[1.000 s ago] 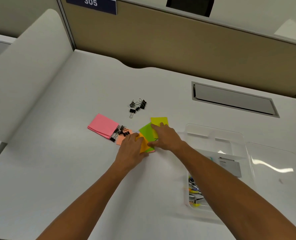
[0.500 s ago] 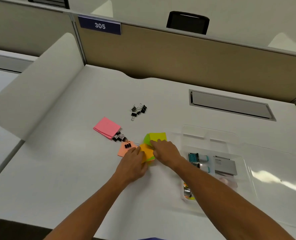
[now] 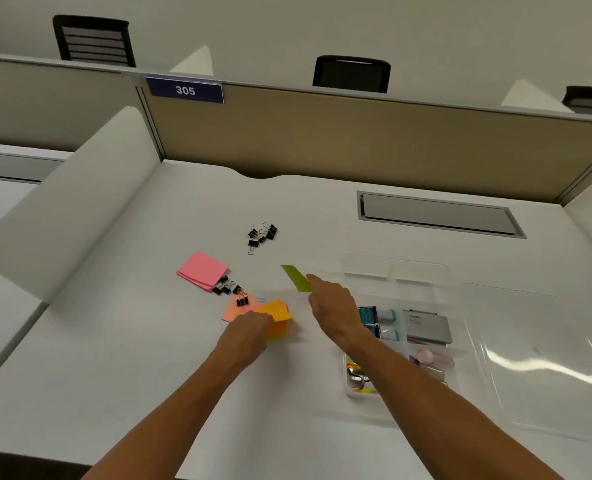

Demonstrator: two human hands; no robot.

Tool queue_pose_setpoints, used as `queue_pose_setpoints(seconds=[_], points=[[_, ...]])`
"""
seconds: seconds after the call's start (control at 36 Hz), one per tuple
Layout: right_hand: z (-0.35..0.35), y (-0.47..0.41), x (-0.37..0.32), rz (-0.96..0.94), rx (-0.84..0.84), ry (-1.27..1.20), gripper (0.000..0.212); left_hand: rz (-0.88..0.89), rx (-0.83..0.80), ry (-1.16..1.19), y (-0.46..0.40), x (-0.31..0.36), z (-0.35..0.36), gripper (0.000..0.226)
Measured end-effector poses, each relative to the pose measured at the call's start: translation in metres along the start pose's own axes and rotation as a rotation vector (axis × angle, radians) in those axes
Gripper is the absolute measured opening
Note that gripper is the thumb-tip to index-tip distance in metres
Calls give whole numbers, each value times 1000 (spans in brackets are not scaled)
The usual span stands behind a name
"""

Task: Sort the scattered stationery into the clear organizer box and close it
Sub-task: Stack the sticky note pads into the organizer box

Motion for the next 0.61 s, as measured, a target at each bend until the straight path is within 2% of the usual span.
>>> queue_pose_setpoints(seconds=[0.06,0.11,0.17,0.22,0.36,0.5,0.61], points=[[-7,1,5,-2,29,-54,38,60,40,-45,-2,0,-2,20],[-13,2,9,-10,55,-116,38,123,73,-64,-2,4,-8,39],[-20,4,14,-22,91,-188,37,160,144,-48,6,16,-24,29],[-28,7,19,-29,138,-245,35,129,177,-11,9,24,-35,13],[-47,12,39,-36,196,-324,30,-52,285,155,5,8,-39,18],[-60,15,64,-36,208,-346,24,-68,394,191,5,14,-52,16],[-71,17,85,-18,212,-339,28,-23,486,211,6,29,-63,16]])
Point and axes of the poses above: each hand's wrist, its own y-axis away from the middle knuckle, its own z-axis out of the palm, x = y × z, the point moved 5 cm from there along -y, towards the middle knuckle, and after that the axes turned 5 degrees about z, right-handed, at the moved point
